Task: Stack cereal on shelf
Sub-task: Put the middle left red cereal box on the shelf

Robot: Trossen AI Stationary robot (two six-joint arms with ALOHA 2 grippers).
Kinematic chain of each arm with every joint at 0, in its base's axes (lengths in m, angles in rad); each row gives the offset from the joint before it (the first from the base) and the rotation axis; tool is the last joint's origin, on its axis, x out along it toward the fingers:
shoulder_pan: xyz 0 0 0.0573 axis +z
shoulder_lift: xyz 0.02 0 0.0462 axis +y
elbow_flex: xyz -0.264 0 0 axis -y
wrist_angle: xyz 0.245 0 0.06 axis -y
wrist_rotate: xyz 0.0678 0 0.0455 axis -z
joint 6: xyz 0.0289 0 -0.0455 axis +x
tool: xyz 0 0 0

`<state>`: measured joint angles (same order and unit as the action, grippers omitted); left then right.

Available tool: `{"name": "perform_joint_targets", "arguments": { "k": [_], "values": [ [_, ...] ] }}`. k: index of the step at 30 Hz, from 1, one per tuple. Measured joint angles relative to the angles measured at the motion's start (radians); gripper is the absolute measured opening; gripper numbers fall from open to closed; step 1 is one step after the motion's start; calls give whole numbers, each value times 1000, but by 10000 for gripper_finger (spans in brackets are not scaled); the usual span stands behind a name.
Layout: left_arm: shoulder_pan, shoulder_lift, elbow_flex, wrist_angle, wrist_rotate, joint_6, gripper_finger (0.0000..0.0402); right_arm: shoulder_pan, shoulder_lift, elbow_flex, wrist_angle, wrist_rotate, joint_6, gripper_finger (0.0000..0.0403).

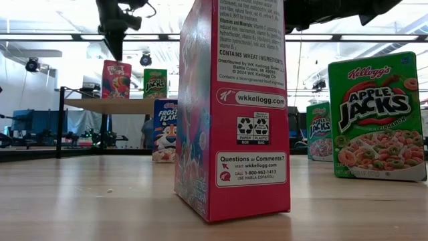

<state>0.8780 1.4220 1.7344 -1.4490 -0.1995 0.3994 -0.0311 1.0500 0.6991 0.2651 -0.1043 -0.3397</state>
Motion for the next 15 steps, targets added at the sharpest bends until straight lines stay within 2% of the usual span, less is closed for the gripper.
{"name": "perform_joint_targets", "arguments": {
  "k": [5, 8, 15],
  "values": [
    [-3, -7, 98, -15, 6, -82, 233, 0, 0, 0, 0, 0, 0, 9],
    [-19, -23, 123, -13, 61, -139, 233, 0, 0, 0, 0, 0, 0, 9],
    [-124, -99, 42, 8, 104, -258, 229, 0, 0, 0, 0, 0, 0, 9]
  ]
}}
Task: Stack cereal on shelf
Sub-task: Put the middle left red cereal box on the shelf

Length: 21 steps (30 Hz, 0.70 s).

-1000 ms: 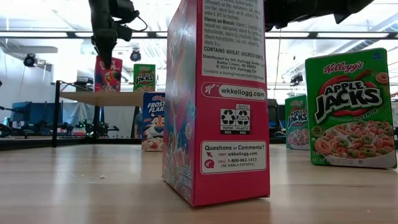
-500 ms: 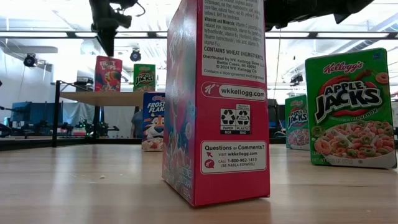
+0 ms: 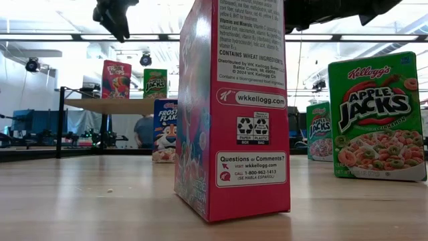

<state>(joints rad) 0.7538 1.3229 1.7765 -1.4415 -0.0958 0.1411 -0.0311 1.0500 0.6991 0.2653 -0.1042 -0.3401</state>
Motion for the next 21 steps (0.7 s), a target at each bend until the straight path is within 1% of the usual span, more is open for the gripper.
{"name": "perform_joint_targets", "arguments": {
  "k": [5, 8, 12, 14, 18, 21],
  "values": [
    [-78, -64, -131, 13, -12, -92, 210, 0, 0, 0, 0, 0, 0, 9],
    [-103, -97, -233, 12, -68, -122, 191, 0, 0, 0, 0, 0, 0, 9],
    [-105, -133, -367, 13, -167, -126, 156, 0, 0, 0, 0, 0, 0, 9],
    [-105, -142, -417, 38, -200, -127, 137, 0, 0, 0, 0, 0, 0, 9],
    [-105, -161, -472, 108, -222, -114, 101, 0, 0, 0, 0, 0, 0, 9],
    [-105, -163, -489, 127, -302, -104, 78, 0, 0, 0, 1, 0, -3, 9]
  ]
}}
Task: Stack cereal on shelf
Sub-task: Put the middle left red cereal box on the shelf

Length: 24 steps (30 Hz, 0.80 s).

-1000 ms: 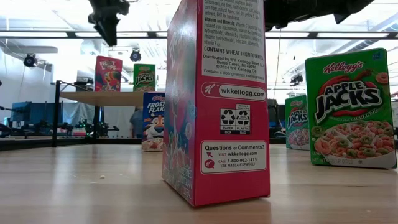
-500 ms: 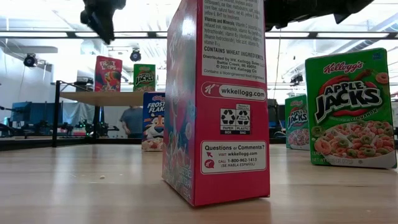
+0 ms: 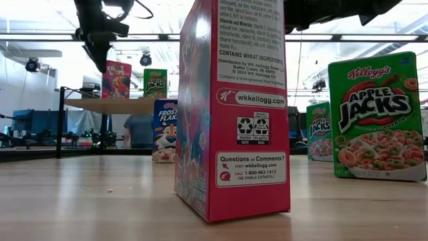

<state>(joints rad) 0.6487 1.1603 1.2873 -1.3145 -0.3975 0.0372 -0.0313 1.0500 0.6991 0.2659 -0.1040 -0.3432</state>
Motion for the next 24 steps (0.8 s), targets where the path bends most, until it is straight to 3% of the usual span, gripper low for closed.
{"name": "perform_joint_targets", "arguments": {
  "k": [3, 24],
  "values": [
    [1, 0, 0, 14, -65, 7, 64, 0, 0, 0, 0, 0, -1, 9],
    [9, 13, 7, 83, -139, 32, 48, 0, 0, 0, 0, 0, 0, 9]
  ]
}}
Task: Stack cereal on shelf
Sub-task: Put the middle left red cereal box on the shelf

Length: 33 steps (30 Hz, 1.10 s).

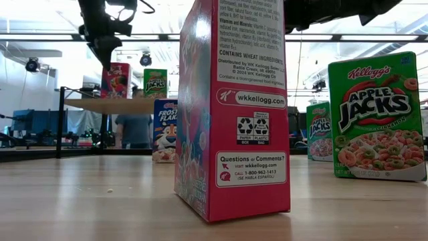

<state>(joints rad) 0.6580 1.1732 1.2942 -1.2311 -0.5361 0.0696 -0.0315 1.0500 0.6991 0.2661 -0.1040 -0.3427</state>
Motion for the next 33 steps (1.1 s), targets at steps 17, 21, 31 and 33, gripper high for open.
{"name": "perform_joint_targets", "arguments": {
  "k": [17, 21, 31, 33],
  "values": [
    [4, -2, -1, 15, 154, -27, 48, 0, 0, 0, 0, 0, 2, 9],
    [5, -2, -17, 11, 150, -24, 48, 0, 0, 0, 0, 0, 2, 9],
    [6, 3, -121, 103, 47, 17, 48, 0, 0, 0, 0, 0, 0, 9],
    [8, 3, -136, 139, 47, 26, 48, 0, 0, 0, 0, 0, 1, 9]
  ]
}}
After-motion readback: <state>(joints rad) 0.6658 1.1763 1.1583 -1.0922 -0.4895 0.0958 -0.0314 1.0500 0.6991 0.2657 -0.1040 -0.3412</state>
